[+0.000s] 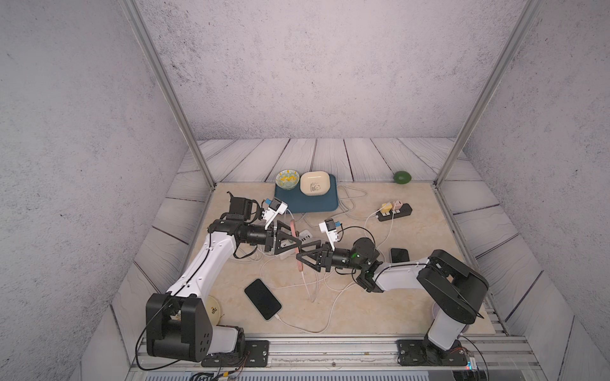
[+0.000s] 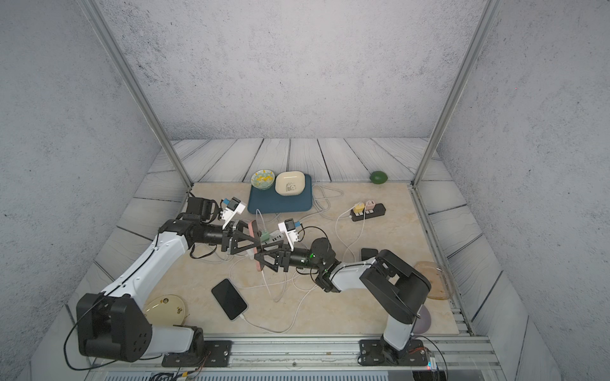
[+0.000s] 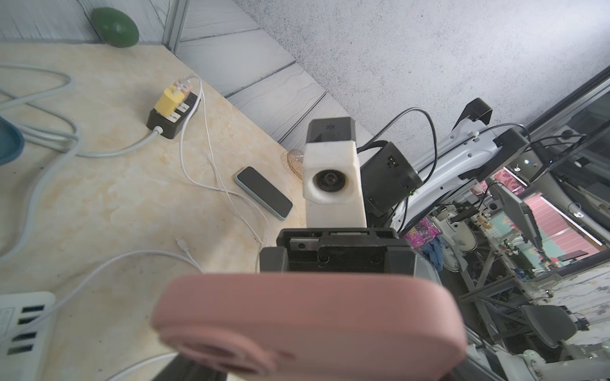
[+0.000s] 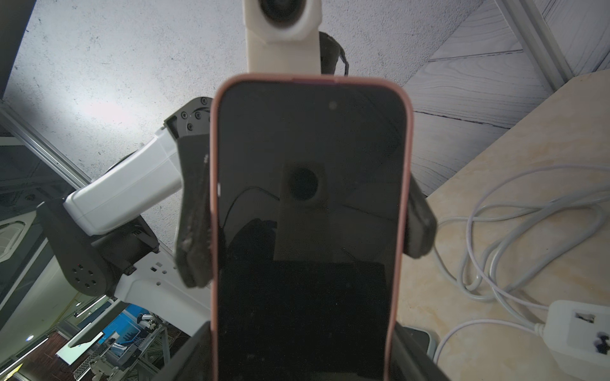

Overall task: Unplug the charging cable from the phone
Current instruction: Pick up the phone at the center of the board.

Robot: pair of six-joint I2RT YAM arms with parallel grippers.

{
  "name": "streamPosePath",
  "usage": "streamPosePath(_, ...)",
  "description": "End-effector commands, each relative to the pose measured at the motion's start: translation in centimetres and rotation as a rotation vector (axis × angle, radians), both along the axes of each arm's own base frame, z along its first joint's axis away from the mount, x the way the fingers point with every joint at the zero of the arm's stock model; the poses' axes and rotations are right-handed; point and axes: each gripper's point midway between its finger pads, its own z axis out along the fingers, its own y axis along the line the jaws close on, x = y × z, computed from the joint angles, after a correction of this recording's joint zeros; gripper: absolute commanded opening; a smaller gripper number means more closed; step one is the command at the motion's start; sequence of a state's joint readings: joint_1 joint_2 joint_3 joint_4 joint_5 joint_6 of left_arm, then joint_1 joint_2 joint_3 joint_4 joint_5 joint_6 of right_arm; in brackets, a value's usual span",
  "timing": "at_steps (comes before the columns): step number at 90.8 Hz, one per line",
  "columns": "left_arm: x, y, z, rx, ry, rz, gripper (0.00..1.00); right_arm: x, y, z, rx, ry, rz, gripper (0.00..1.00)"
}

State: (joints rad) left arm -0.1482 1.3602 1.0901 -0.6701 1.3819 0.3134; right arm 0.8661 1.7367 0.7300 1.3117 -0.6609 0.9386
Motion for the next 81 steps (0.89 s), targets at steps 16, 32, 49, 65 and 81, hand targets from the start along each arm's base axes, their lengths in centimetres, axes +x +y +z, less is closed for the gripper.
streamPosePath(16, -1.1, -0.3, 0.8, -0.045, -0.027, -0.057, 0.62, -0.4, 0.0, 2.5, 0.070, -0.048, 0.013, 0.51)
streamPosePath(32, -1.5, -0.2, 1.1, -0.048, -0.045, -0.067, 0.39, -0.6, -0.1, 1.7, 0.020, -0.057, 0.014, 0.68)
streamPosePath(49, -1.9, 0.0, 1.4, -0.027, -0.088, -0.062, 0.27, -1.2, -0.2, 0.2, -0.076, -0.076, 0.033, 0.86)
streamPosePath(65, -1.8, 0.2, 1.5, -0.020, -0.102, -0.050, 0.22, -2.1, -0.3, -1.1, -0.131, -0.089, 0.073, 0.92)
streamPosePath(81, -1.2, 0.5, 1.6, -0.017, -0.093, -0.030, 0.19, -2.9, -0.7, -2.5, -0.156, -0.088, 0.102, 0.91)
